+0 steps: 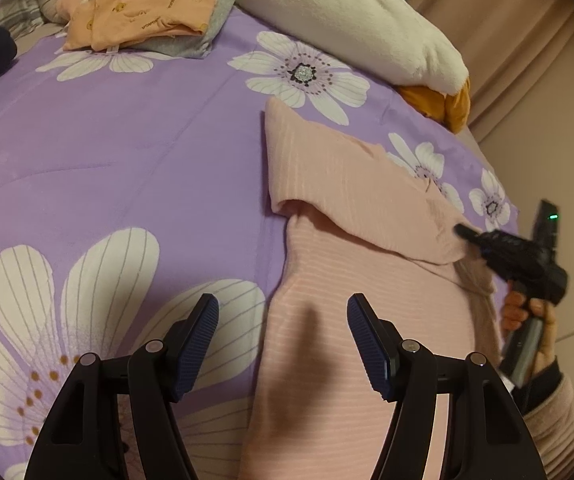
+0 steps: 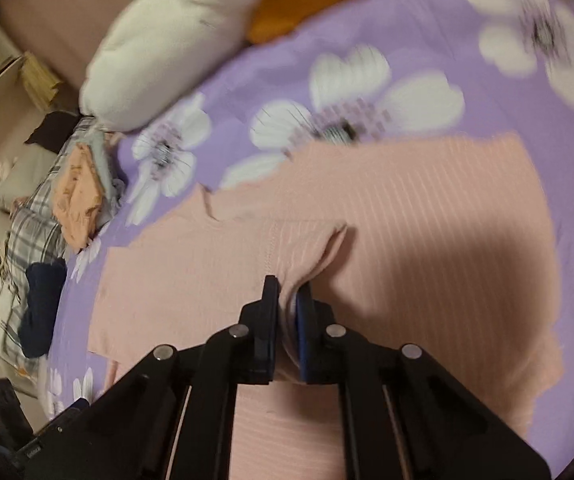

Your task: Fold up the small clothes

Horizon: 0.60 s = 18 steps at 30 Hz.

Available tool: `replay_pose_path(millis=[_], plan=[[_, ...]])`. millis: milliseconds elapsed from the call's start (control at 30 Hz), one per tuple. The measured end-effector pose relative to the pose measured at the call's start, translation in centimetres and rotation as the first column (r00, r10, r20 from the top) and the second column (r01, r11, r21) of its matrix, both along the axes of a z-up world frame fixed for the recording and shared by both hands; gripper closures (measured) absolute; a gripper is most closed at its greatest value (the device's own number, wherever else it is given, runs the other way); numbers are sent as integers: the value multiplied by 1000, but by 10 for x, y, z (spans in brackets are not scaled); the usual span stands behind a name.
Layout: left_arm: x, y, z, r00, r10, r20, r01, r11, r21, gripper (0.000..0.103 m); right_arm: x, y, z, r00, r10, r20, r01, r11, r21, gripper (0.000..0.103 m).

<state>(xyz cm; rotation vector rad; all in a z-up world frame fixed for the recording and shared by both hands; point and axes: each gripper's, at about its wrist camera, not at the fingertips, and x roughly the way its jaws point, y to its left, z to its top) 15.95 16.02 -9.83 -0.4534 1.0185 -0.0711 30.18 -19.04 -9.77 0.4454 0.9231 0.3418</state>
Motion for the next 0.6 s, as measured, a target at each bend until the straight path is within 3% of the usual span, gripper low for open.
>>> replay_pose_path(millis=[100,200,300,400,433,600], plan=[[1,-1,0,1000,-3,3,3,1000,4,38,-10,-24,24,995,-57,77,53,998,43,95],[4,-4,-1,1000,-12,5,12,1000,9,38,-15,-41,27,990,-102,100,104,994,-19,94],[12,-8,-1,1000,-23,5,23,1000,13,38,-5,-49,9,997,-70,16,70,997,-33,91],[28,-16,4,999,-45,13,44,998,38,38,-1,-47,-2,994,-104,-21,99,978,-183,86],[33,-20,7,998,-56,21,55,998,42,38,-1,-49,-3,993,-121,-18,114,972,-204,79],[71,-40,17,992,-107,70,103,993,57,38,-16,-57,10,986,-143,91,159,968,-196,76]])
